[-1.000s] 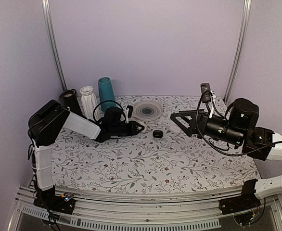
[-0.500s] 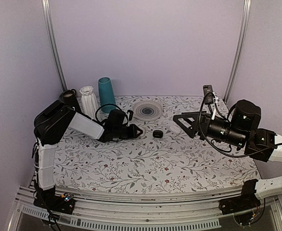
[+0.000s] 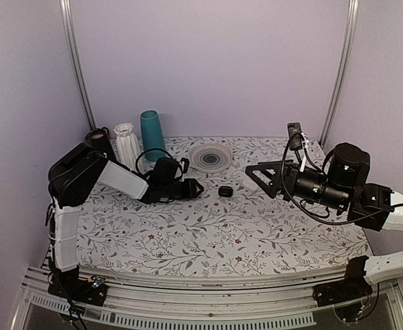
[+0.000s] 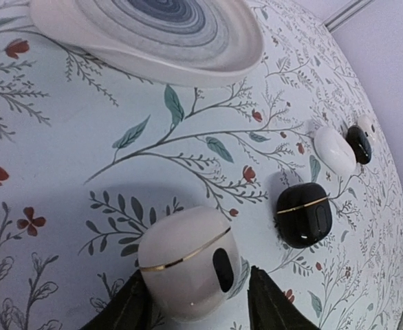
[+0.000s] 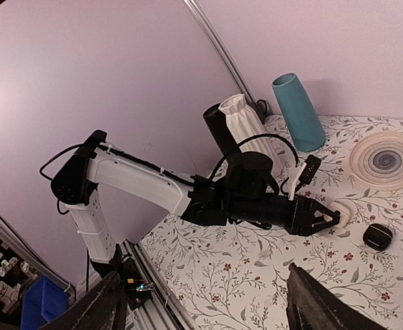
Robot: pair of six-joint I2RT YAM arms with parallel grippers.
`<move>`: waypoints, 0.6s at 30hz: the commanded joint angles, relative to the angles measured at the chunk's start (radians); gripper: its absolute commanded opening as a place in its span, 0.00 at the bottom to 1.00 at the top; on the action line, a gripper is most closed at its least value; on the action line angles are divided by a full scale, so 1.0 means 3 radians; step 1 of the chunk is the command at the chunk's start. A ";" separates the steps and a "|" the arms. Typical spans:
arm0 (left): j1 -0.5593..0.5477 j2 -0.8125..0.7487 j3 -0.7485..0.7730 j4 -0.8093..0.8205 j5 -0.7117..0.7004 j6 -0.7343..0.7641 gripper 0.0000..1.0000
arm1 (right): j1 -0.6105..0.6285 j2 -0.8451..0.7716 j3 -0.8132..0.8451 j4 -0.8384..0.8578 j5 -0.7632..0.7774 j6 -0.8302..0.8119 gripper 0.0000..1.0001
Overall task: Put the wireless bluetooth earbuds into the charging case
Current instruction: Place the charging case with the earbuds at the center of the board.
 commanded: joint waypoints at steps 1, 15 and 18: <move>0.0043 -0.0131 -0.0078 -0.0011 -0.0080 0.0085 0.51 | -0.0013 0.0013 0.0012 0.0021 -0.0009 0.0030 0.80; 0.0042 -0.0464 -0.0241 -0.0024 -0.0268 0.0276 0.82 | -0.0013 0.0072 0.0046 0.0031 -0.0024 0.0070 0.86; 0.0045 -0.0550 -0.0281 -0.0021 -0.0284 0.0323 0.94 | -0.0014 0.0094 0.0064 0.0019 -0.0020 0.0090 0.92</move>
